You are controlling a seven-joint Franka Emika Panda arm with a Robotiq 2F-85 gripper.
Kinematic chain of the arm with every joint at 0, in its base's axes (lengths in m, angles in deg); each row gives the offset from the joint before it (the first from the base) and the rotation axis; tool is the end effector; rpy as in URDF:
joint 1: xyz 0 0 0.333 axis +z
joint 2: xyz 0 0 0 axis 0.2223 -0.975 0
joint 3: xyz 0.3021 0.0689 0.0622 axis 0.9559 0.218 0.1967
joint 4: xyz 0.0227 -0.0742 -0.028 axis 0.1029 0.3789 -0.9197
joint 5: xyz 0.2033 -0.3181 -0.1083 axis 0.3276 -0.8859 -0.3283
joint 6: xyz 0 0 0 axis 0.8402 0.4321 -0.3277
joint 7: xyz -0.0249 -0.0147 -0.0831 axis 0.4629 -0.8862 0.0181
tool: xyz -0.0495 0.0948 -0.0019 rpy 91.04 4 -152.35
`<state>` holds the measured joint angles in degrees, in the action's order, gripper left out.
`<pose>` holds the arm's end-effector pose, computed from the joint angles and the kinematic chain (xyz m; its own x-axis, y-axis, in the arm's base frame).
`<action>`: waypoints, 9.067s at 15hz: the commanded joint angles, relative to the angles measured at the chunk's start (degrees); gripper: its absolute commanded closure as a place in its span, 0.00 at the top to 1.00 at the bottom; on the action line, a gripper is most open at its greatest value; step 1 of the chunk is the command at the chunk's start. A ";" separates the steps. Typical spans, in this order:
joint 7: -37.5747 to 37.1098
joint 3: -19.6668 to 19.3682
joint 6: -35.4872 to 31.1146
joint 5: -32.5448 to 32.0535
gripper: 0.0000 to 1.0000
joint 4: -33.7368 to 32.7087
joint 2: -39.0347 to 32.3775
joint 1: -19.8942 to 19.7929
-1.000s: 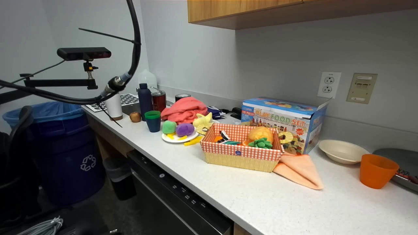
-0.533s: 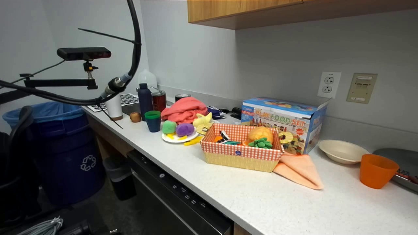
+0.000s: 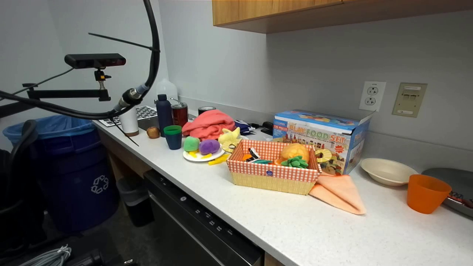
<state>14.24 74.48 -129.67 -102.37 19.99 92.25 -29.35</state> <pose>0.5250 -0.0841 0.7296 0.3071 -0.2223 0.9253 -0.5679 -0.8230 -0.0093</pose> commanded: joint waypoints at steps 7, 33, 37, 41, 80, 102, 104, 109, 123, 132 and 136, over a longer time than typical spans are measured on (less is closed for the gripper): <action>-0.03 -1.61 0.32 -0.38 1.00 -0.21 -0.11 1.83; -5.53 -1.07 -6.03 -11.53 1.00 -3.59 -6.84 -0.86; -10.75 -1.19 -4.69 -18.27 1.00 -4.45 -7.88 -1.67; -14.93 -1.24 -3.48 -22.70 1.00 -5.99 -9.86 -1.81; 14.70 -10.29 19.31 0.76 1.00 2.51 10.26 3.89; 8.00 -5.43 16.67 -4.09 1.00 2.75 7.86 1.18; 7.35 -4.84 17.54 -6.84 1.00 2.24 7.57 0.94; 10.38 -8.90 13.78 -11.87 1.00 6.32 9.35 0.44; 28.23 -14.03 -0.14 -13.02 1.00 11.19 13.79 -3.89; 26.05 -17.16 -7.97 -11.64 1.00 17.88 18.92 -6.78; 26.31 -20.35 -10.59 -11.42 1.00 20.35 21.27 -6.78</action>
<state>40.47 58.14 -141.05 -112.88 43.35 114.47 -31.84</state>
